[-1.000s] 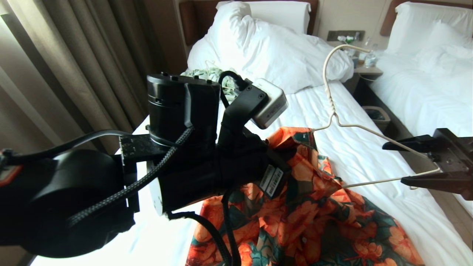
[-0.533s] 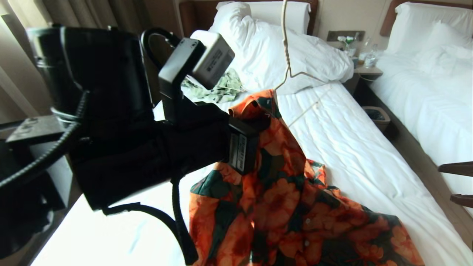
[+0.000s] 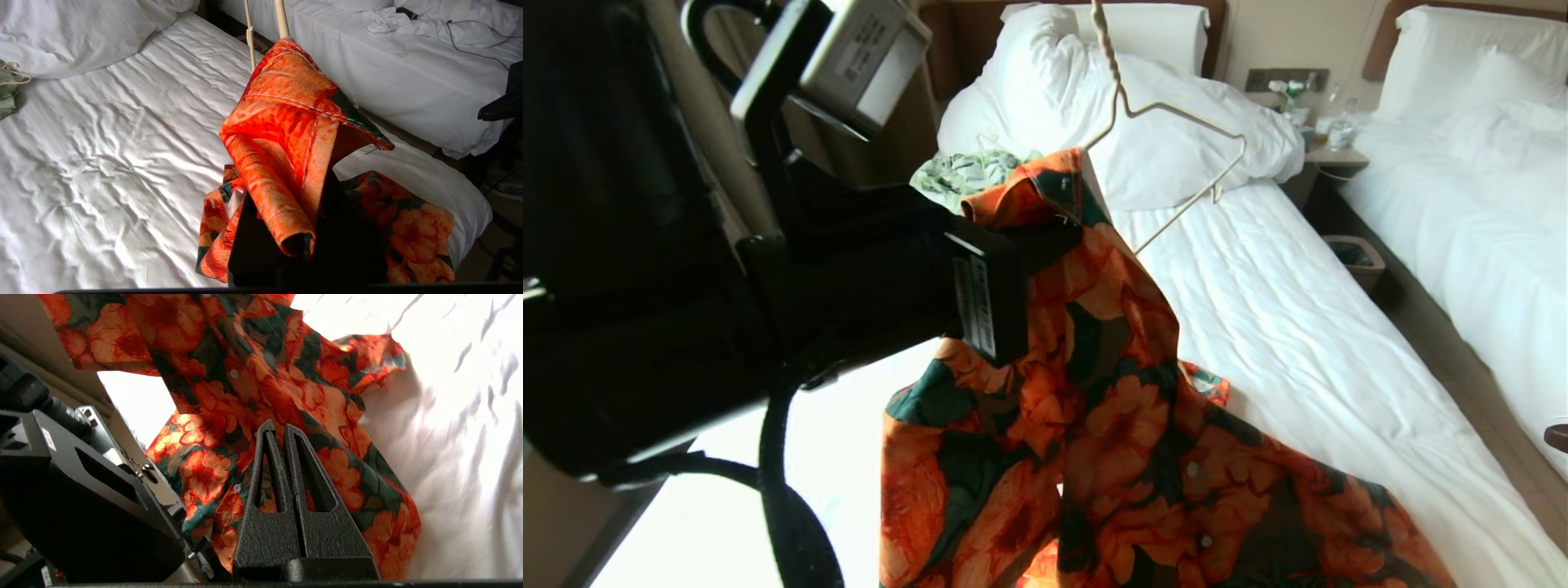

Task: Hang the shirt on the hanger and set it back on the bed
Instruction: Hook the other side of the shirt onto the hanger

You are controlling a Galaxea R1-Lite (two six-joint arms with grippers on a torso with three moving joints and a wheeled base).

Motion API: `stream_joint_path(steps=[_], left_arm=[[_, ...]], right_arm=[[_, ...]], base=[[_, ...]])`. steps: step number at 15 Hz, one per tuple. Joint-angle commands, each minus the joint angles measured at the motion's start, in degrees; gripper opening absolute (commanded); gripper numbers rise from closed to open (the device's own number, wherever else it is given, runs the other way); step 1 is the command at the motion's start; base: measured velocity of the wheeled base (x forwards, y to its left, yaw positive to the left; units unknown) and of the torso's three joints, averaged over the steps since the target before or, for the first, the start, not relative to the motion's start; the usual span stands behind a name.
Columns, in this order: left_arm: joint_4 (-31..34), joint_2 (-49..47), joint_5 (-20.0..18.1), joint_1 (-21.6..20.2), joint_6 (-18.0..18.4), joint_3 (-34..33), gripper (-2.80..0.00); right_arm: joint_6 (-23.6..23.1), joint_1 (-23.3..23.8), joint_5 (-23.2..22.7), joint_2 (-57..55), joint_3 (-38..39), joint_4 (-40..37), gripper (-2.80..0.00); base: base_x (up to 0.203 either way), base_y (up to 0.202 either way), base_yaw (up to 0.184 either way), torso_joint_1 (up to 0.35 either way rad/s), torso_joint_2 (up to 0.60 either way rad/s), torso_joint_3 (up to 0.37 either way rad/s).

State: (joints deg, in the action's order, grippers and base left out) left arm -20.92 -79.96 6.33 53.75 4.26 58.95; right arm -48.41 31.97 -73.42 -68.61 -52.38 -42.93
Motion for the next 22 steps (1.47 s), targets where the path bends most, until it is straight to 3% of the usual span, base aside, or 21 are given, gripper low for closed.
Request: stream_joint_path(steps=[1, 7, 9, 12, 15, 18, 21, 22], left_arm=[[-0.1, 1.0, -0.2, 0.0, -1.5, 0.0, -2.8], [-0.3, -0.1, -0.3, 0.1, -3.6, 0.0, -2.8], [-0.4, -0.5, -0.3, 0.0, -4.1, 0.5, -2.8], [-2.1, 0.6, -0.1, -0.1, -4.1, -0.1, -2.8], [-2.3, 0.6, 0.0, -0.3, -4.0, 0.1, -2.8], [-2.3, 0.7, -0.2, -0.4, -4.3, 0.3, -2.8], [-2.3, 1.2, -0.2, -1.3, -5.1, 1.1, -2.8], [-2.3, 1.6, -0.2, -1.3, -5.3, 1.1, -2.8]], right_arm=[[1.1, 2.7, -0.4, 0.3, 2.5, -0.1, -2.8], [1.7, 4.0, -0.3, -2.4, 2.9, 0.2, -2.8], [1.8, 4.1, 1.3, -7.9, 2.3, 1.6, -2.8], [8.4, 3.8, 6.7, -13.5, 2.0, 14.2, -2.8], [13.5, -0.1, 16.3, -15.5, 3.4, 24.6, -2.8], [24.3, -4.1, 17.8, -15.9, 2.8, 28.1, -2.8], [43.5, -7.6, 18.1, -16.0, -2.6, 29.7, -2.8], [47.7, -9.7, 19.3, -15.9, -4.1, 31.5, -2.8]], base=[[0.0, 0.0, 0.0, 0.0, 0.0, 0.0], [0.0, 0.0, 0.0, 0.0, 0.0, 0.0], [0.0, 0.0, 0.0, 0.0, 0.0, 0.0], [0.0, 0.0, 0.0, 0.0, 0.0, 0.0], [0.0, 0.0, 0.0, 0.0, 0.0, 0.0], [0.0, 0.0, 0.0, 0.0, 0.0, 0.0], [0.0, 0.0, 0.0, 0.0, 0.0, 0.0], [0.0, 0.0, 0.0, 0.0, 0.0, 0.0]])
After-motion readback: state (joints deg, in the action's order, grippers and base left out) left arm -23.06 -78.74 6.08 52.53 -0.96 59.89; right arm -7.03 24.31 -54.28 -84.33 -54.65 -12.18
